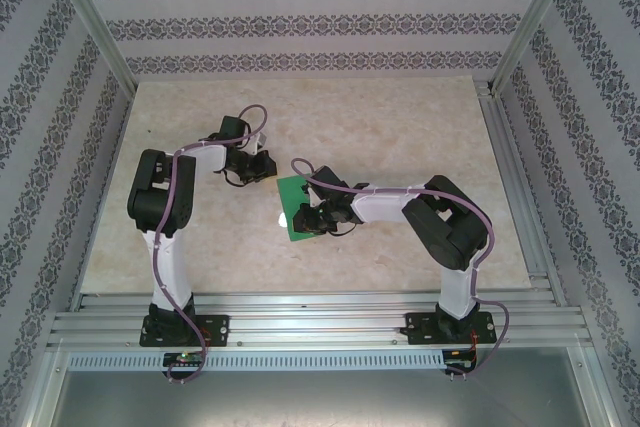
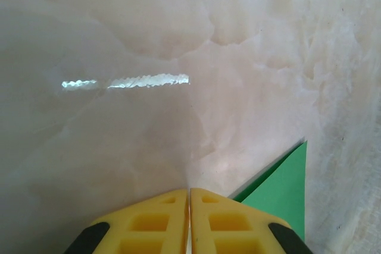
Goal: Fold a paper plane with a square sheet of paper (fold left side to right side)
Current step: First fold the square sheet of paper in half at the center of the table, then hold the square sheet of paper at the center of the table.
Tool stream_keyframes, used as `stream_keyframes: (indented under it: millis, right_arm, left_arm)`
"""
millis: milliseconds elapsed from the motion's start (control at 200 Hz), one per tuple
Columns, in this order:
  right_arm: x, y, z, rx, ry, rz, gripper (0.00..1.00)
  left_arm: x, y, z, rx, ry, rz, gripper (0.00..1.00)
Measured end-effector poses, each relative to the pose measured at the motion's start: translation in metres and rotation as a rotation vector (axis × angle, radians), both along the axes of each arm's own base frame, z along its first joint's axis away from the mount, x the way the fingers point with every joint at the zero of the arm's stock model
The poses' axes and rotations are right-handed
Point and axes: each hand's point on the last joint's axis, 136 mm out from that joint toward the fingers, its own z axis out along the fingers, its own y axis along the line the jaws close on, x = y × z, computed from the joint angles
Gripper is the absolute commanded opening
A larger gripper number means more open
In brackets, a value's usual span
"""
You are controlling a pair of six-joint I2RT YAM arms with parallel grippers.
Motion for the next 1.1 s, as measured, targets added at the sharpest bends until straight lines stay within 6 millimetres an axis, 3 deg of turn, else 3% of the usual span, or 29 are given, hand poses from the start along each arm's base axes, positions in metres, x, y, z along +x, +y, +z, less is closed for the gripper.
stream_keyframes:
  millis: [250, 340, 425, 505, 565, 689, 789, 909, 1099]
  right_arm:
    - [-0.002, 0.0, 0.008, -0.005, -0.01, 0.01, 0.31]
    - [-0.002, -0.004, 0.017, -0.021, -0.014, 0.011, 0.37]
    - [0.006, -0.004, 0.041, -0.003, -0.047, 0.007, 0.38]
    - [0.02, -0.003, 0.072, 0.044, -0.101, -0.008, 0.33]
    - [0.036, -0.003, 0.094, 0.085, -0.148, -0.019, 0.25]
    - [0.067, -0.002, 0.115, 0.142, -0.182, -0.051, 0.18]
    - [0.088, 0.004, 0.106, 0.15, -0.166, -0.061, 0.16]
    - [0.1, 0.016, 0.076, 0.137, -0.114, -0.049, 0.15]
    - [0.108, 0.027, 0.032, 0.103, -0.038, -0.036, 0.14]
  left_arm:
    - [0.005, 0.008, 0.012, 0.035, -0.047, 0.003, 0.19]
    - [0.008, 0.019, 0.039, 0.055, -0.118, 0.02, 0.23]
    - [0.004, 0.025, 0.073, 0.06, -0.197, 0.032, 0.24]
    - [-0.008, 0.027, 0.103, 0.049, -0.269, 0.037, 0.24]
    - [-0.021, 0.028, 0.115, 0.031, -0.303, 0.037, 0.22]
    - [-0.052, 0.023, 0.105, -0.013, -0.286, 0.03, 0.18]
    - [-0.077, 0.01, 0.078, -0.046, -0.214, 0.012, 0.16]
    - [-0.106, -0.009, 0.055, -0.072, -0.138, -0.021, 0.15]
    - [-0.113, -0.034, 0.049, -0.107, -0.137, -0.06, 0.13]
